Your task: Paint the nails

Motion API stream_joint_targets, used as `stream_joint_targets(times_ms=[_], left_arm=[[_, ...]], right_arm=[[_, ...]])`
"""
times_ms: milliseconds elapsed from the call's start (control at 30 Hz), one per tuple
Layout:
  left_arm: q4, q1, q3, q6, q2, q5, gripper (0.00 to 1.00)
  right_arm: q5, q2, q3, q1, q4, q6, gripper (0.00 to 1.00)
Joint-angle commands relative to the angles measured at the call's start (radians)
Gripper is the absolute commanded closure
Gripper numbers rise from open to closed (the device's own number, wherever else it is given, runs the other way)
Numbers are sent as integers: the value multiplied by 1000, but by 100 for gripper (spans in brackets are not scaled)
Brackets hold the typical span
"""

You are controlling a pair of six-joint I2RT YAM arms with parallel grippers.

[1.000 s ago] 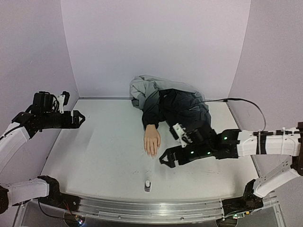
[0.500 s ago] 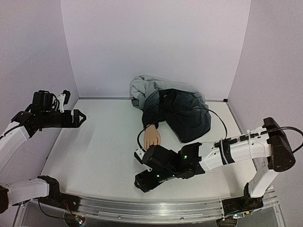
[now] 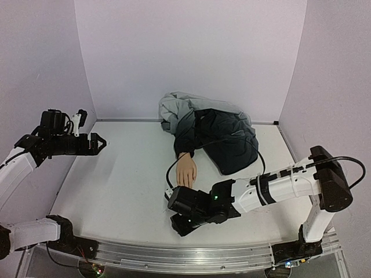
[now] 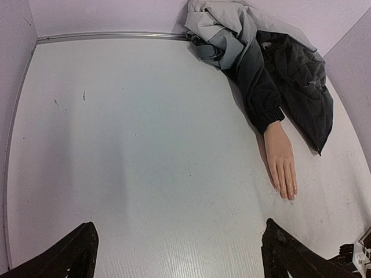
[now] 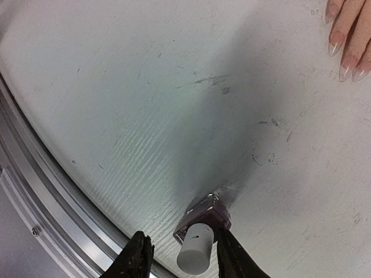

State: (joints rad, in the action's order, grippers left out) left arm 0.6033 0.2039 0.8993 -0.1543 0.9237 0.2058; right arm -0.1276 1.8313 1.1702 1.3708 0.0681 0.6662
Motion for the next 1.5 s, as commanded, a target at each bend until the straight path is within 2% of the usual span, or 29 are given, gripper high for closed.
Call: stream_joint_targets(times_ms=[0,133,300,367,467,533,600,667,733,800,867,1000,1133,1233,1367,1467], left_arm=[[-4,-2,50,12,4,19,0],[-3,-2,50,12,6,28,0],[-6,-2,53,13,12,97,0],[-16,-1,56,7,26,171,1],[-81,6,61,-27,59,356,0],[-121,47,80,-56,95,450,0],[-143,130,118,-60,127,469,0],[-171,215,167,-58,161,485,1],[-202,294,200,-36,194,514,1],[-218,385,225,35,223,531,0],[-243,442,228,97,253,612,0],[-253,511,245,200,340,843,1],[-252,545,288,199,421,972,5],[-241,549,301,197,454,1007,12],[-220,552,275,220,467,1085,14],[-220,569,265,220,485,1136,21]], right_arm=[[-43,16,37,8,47,13,65],[-65,16,35,11,50,29,73],[-111,1,27,14,49,48,89],[-142,-31,16,14,41,54,94],[-192,-116,-36,13,-10,32,99],[-232,-190,-89,6,-51,-2,100],[-211,-286,-157,-18,-138,-66,100],[-117,-399,-246,-68,-283,-173,100],[40,-507,-326,-145,-407,-269,100],[183,-598,-372,-231,-477,-345,100],[338,-653,-368,-320,-495,-407,100],[605,-655,-273,-377,-490,-535,100],[833,-568,-162,-384,-460,-615,100],[916,-498,-87,-386,-432,-638,100],[934,-463,-53,-386,-433,-645,100],[953,-426,-18,-385,-429,-637,100]])
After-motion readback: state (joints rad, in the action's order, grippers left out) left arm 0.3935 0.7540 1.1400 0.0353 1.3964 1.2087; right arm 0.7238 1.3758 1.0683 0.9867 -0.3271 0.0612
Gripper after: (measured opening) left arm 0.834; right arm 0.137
